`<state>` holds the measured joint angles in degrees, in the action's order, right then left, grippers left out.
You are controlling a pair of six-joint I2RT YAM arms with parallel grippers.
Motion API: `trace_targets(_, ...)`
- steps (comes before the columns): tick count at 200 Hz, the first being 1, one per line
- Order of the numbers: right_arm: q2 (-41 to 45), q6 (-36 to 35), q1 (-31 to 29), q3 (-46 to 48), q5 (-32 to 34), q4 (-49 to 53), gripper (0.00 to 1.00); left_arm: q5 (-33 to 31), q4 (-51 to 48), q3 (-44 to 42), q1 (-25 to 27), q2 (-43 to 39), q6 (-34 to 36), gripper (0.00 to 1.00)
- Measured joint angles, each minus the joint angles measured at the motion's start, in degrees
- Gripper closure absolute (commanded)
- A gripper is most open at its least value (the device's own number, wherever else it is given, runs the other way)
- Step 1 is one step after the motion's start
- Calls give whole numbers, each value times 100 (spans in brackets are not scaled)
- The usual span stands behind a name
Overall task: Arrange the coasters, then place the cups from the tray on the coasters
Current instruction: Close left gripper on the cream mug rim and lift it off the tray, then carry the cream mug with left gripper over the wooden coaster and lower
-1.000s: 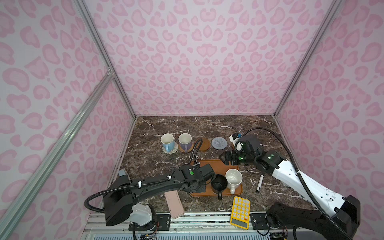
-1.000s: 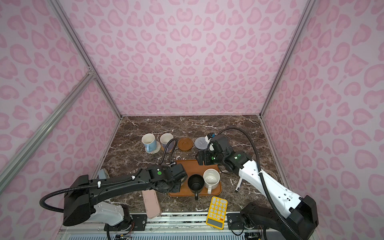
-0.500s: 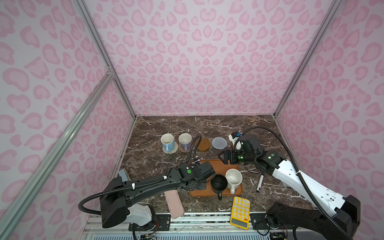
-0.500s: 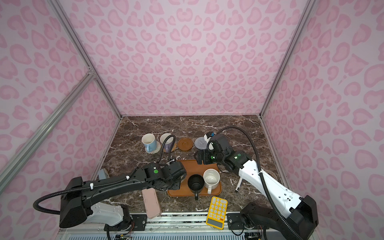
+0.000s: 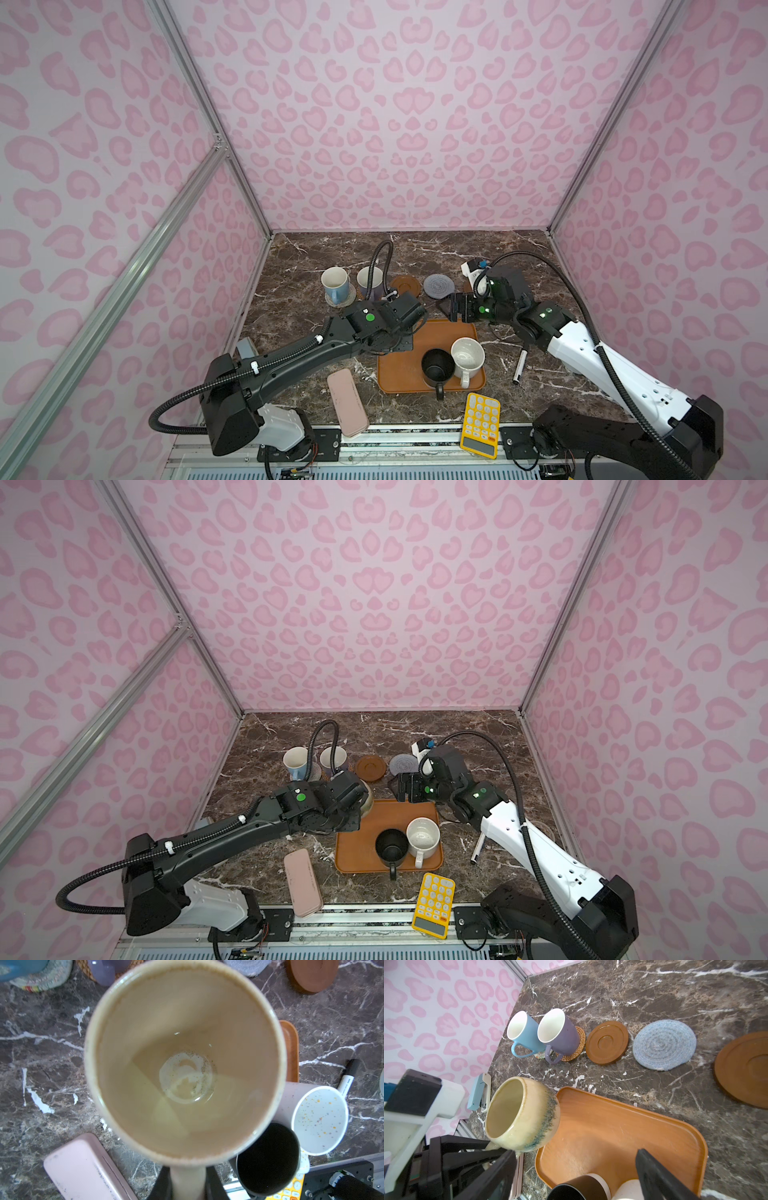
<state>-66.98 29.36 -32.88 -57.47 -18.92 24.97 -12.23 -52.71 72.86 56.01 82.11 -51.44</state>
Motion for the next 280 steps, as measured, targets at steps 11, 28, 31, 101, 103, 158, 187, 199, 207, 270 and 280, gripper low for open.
trace_targets(11, -50, -2, 42, -57, 0, -11, 9, 20, -22, 127, -92, 92, 72, 97)
trace_targets(28, -116, 9, 173, -127, -22, 39, 10, 44, -90, 411, -219, 284, 221, 97)
trace_targets(31, -118, 20, 203, -131, -9, 42, 9, 44, -98, 485, -243, 332, 221, 97)
trace_targets(101, 177, 129, 693, 192, -59, 85, 4, 269, -70, 1683, -756, 1386, 660, 97)
trace_targets(103, 179, 125, 704, 201, -59, 85, 4, 278, -68, 1714, -767, 1410, 667, 97)
trace_targets(158, 133, -72, 1290, 175, -229, 214, 3, 284, -96, 2310, -1073, 1996, 793, 97)
trace_targets(187, 160, -107, 1480, 271, -326, 190, 3, 264, -140, 2704, -1196, 2282, 942, 97)
trace_targets(199, 109, -107, 1534, 262, -358, 175, 3, 256, -138, 2828, -1250, 2391, 942, 97)
trace_targets(207, 66, -107, 1539, 256, -363, 157, 3, 256, -138, 2892, -1283, 2465, 960, 97)
trace_targets(270, -317, -136, 1631, 114, -560, 105, 3, 260, -162, 3539, -1482, 3136, 1056, 97)
trace_targets(280, -402, -153, 1631, 63, -619, 107, 3, 260, -164, 3641, -1515, 3239, 1049, 97)
